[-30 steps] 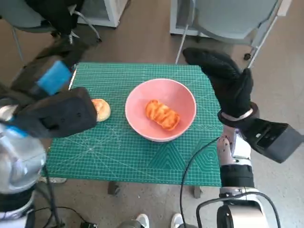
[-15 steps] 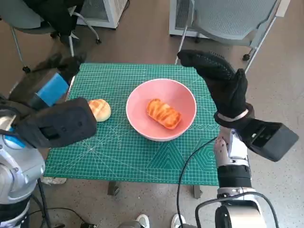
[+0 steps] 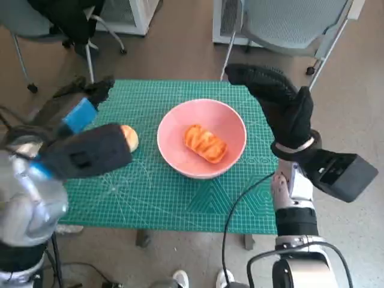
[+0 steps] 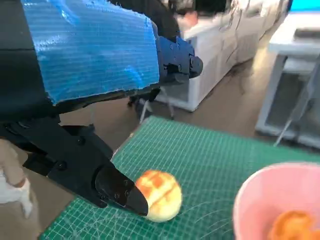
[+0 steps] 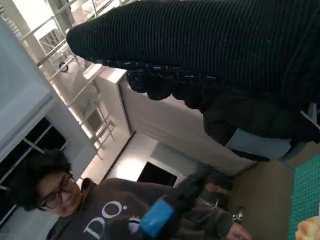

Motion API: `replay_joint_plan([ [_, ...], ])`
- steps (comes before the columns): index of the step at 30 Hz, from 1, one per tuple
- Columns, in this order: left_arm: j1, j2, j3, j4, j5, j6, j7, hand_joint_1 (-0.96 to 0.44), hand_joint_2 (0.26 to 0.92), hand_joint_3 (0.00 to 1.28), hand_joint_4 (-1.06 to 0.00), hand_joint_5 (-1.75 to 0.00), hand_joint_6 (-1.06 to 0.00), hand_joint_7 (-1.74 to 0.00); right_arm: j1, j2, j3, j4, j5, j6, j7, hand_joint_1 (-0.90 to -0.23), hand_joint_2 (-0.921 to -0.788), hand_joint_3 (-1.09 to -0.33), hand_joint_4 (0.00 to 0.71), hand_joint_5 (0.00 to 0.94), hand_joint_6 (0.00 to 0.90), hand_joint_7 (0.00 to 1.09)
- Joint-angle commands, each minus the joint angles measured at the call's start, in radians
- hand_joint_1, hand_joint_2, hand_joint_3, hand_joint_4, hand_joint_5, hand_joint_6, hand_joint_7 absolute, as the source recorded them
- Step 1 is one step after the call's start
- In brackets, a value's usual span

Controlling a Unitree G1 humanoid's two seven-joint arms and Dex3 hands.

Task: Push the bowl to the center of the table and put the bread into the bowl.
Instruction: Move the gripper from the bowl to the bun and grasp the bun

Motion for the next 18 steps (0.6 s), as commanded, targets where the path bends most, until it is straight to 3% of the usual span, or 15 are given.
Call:
replay_joint_plan([
  [1,-0.031,-0.009,-0.039,0.108,0.007,-0.028,0.023,0.17,0.760,0.06,0.00,0.00,-0.16,-0.02,0.008,-0.007,-0.001,0.003,-0.002,0.012,0.006,-0.697,-0.921,-0.842,0.047,0.003,-0.001,0.28],
  [5,-0.052,-0.014,-0.060,0.162,0.010,-0.031,0.019,0.16,0.753,0.06,0.00,0.00,-0.16,-0.01,0.010,-0.013,-0.002,-0.001,-0.001,0.013,0.007,-0.697,-0.921,-0.842,0.047,0.003,-0.001,0.28],
  [18,-0.131,-0.054,-0.135,0.365,0.023,-0.048,0.047,-0.12,0.669,0.01,0.00,0.00,-0.15,0.00,0.011,-0.027,0.000,-0.007,-0.010,0.015,0.000,-0.699,-0.921,-0.839,0.043,0.001,-0.001,0.27],
])
